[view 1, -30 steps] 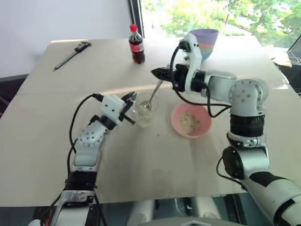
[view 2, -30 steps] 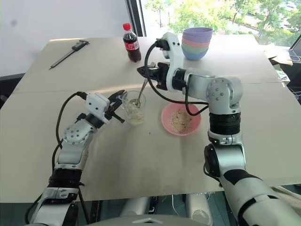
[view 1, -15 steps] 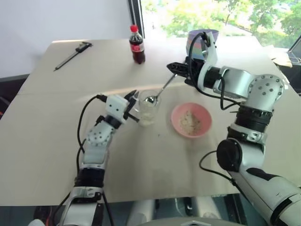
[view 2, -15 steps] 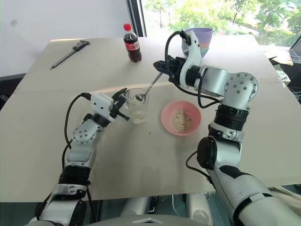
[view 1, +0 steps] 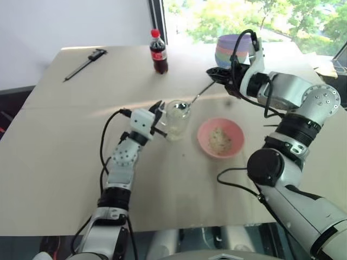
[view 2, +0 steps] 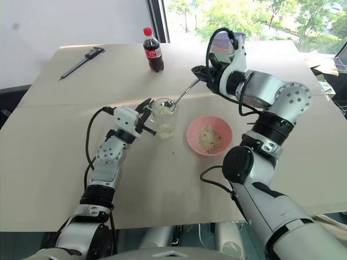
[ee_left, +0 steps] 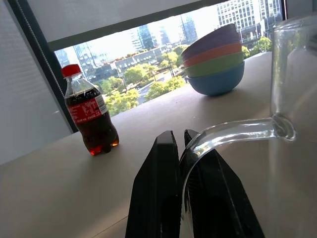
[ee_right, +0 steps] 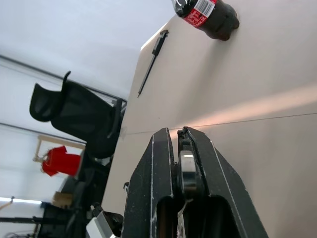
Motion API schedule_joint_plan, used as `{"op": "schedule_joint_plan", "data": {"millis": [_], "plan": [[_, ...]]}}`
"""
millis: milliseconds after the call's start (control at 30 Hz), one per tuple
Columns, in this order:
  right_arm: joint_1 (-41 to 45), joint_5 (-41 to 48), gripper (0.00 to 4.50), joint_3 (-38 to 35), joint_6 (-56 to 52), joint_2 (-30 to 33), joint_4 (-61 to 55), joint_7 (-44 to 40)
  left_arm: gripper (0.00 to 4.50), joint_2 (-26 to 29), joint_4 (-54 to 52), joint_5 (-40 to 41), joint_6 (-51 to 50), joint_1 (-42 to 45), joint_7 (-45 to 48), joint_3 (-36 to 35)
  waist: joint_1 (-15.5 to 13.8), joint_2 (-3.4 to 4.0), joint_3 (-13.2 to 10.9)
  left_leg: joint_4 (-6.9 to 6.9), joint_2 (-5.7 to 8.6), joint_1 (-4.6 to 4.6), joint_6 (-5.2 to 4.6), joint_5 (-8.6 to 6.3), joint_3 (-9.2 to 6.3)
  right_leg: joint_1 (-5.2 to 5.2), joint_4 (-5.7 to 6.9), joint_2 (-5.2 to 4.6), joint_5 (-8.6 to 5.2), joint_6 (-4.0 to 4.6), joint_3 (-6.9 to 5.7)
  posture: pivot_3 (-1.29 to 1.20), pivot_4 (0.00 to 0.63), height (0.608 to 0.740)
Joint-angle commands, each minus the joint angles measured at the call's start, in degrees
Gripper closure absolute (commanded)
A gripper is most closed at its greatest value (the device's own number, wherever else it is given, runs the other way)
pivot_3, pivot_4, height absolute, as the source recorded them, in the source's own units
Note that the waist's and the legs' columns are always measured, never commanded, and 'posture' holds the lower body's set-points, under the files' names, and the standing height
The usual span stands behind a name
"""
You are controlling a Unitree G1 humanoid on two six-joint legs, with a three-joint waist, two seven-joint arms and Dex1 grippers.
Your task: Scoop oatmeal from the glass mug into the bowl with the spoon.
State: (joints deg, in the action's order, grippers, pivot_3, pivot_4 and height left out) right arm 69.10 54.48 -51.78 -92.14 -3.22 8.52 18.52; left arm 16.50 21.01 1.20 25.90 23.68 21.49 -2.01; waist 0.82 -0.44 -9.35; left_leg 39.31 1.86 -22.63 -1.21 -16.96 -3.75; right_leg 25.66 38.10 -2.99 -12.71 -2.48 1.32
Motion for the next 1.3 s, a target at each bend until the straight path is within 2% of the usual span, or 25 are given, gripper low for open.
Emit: {"op": "schedule_joint_plan", "data": {"millis": [33, 500, 733, 1033, 1300], "plan": [[0.5, 3.7, 4.5, -1.4, -0.4, -0.1, -1.1, 1.8, 4.47, -0.2, 0.6, -0.7, 1.6, 0.3, -0.6, 0.5, 0.1, 0.0, 0.0, 0.0, 0.0, 0.0, 0.0, 0.0, 0.0, 0.0, 0.0, 0.01, 0.0, 0.0, 0.0, 0.0, 0.15, 0.74], [-0.9, 18.0, 4.5, -3.8, -0.2, -0.2, 1.5, 11.2, 4.47, 0.3, 1.4, -0.1, 2.0, 0.0, -0.3, 0.4, 0.1, 0.0, 0.0, 0.0, -0.02, 0.0, -0.02, 0.0, 0.04, 0.0, 0.0, 0.04, 0.0, 0.0, 0.02, 0.0, 0.15, 0.74], [-4.2, 28.6, 4.5, -3.2, 2.2, 5.7, 5.2, 15.4, 4.47, 0.8, 2.1, 0.1, 1.8, 0.0, -0.3, -0.1, 0.1, 0.0, 0.0, 0.0, -0.02, 0.0, -0.04, 0.01, 0.07, -0.02, -0.01, 0.05, 0.0, 0.0, 0.02, 0.0, 0.15, 0.74], [-17.7, 56.5, 4.5, 12.4, 16.3, 18.3, 2.9, 25.0, 4.47, 1.4, 2.9, 0.6, 1.8, -0.4, -0.3, -0.7, 0.9, 0.03, 0.0, 0.0, -0.09, 0.05, -0.33, -0.09, 0.18, -0.05, 0.02, 0.08, 0.01, -0.01, 0.11, 0.0, 0.15, 0.74], [-26.3, 58.0, 4.5, 20.5, 23.1, 26.5, -2.0, 21.8, 4.47, 3.1, 3.6, 1.3, 1.9, -1.1, 0.0, -1.3, 1.5, 0.05, 0.0, 0.0, -0.1, 0.1, -0.41, -0.06, 0.27, -0.13, -0.03, 0.08, 0.08, -0.14, 0.21, 0.0, 0.15, 0.74]]}}
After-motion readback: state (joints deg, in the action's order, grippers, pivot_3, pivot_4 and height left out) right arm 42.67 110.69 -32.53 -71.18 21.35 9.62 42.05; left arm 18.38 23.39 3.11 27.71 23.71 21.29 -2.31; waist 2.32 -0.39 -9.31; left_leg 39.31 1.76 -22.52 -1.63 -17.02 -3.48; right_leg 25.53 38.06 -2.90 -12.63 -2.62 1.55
